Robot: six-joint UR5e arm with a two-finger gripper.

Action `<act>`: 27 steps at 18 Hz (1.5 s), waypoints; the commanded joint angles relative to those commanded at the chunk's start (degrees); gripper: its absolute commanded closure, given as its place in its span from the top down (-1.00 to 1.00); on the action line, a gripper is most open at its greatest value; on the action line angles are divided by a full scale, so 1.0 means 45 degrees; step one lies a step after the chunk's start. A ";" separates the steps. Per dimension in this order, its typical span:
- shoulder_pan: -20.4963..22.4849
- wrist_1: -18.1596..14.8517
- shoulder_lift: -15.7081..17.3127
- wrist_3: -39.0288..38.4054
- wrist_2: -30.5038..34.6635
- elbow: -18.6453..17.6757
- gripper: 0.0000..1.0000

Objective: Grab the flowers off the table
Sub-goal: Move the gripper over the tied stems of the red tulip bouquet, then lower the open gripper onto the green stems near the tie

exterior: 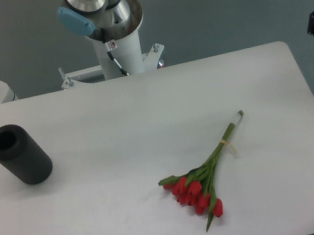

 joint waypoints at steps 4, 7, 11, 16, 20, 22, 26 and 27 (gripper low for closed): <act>-0.0020 0.0039 -0.0020 0.0019 0.0000 -0.0039 1.00; -0.0078 0.0039 -0.0058 0.0019 -0.0291 -0.0272 1.00; -0.0409 0.0975 -0.0001 -0.2586 -0.1327 -0.1014 1.00; -0.1950 0.1113 0.0682 -0.8780 -0.1368 -0.1931 1.00; -0.2400 0.1406 0.1113 -0.9706 -0.1387 -0.2927 1.00; -0.3083 0.1425 0.1055 -0.9766 -0.1368 -0.3105 1.00; -0.4237 0.2594 0.0781 -1.0585 -0.1135 -0.3884 1.00; -0.4432 0.2810 0.0743 -1.0702 -0.0882 -0.4157 1.00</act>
